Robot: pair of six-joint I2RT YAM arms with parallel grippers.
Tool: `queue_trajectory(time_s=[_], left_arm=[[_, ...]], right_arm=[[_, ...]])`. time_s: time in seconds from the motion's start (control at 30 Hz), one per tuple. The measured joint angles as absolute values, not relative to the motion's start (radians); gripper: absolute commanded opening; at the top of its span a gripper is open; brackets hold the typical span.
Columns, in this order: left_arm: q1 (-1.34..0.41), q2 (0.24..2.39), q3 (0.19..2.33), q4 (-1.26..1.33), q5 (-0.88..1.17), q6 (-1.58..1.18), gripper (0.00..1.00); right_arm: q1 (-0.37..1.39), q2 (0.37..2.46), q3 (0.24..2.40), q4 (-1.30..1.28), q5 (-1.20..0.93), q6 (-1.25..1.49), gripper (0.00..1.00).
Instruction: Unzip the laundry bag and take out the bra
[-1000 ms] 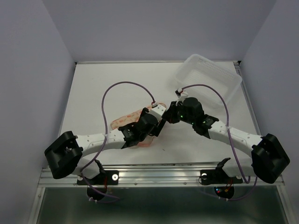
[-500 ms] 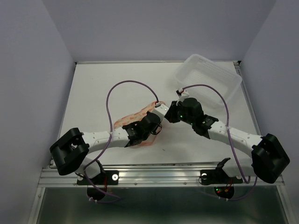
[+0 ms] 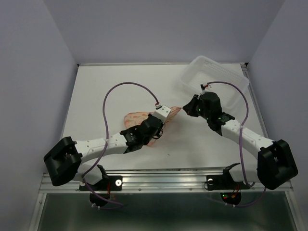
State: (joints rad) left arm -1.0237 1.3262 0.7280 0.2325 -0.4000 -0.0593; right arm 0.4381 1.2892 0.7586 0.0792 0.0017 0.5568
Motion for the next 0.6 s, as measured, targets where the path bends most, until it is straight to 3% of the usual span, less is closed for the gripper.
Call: queue_trajectory(time_s=[0.2, 0.23, 0.27, 0.3, 0.33, 0.6], left_arm=[[-0.969, 1.329, 0.733, 0.209, -0.454, -0.030, 0.06], [-0.947, 1.334, 0.739, 0.211, -0.456, -0.022, 0.16], [-0.929, 1.340, 0.747, 0.212, -0.458, -0.015, 0.36], [-0.906, 1.350, 0.758, 0.212, -0.458, -0.004, 0.62], [-0.889, 1.357, 0.765, 0.210, -0.464, -0.002, 0.97], [-0.858, 1.358, 0.769, 0.108, -0.479, 0.011, 0.99]], right_arm=[[0.436, 1.266, 0.744, 0.085, -0.085, 0.537, 0.01], [0.439, 1.248, 0.734, 0.090, -0.099, 0.530, 0.01], [0.448, 1.233, 0.724, 0.096, -0.109, 0.524, 0.01], [0.466, 1.214, 0.712, 0.102, -0.120, 0.516, 0.01], [0.474, 1.208, 0.708, 0.108, -0.123, 0.511, 0.01], [0.652, 1.192, 0.625, 0.158, -0.143, 0.517, 0.01]])
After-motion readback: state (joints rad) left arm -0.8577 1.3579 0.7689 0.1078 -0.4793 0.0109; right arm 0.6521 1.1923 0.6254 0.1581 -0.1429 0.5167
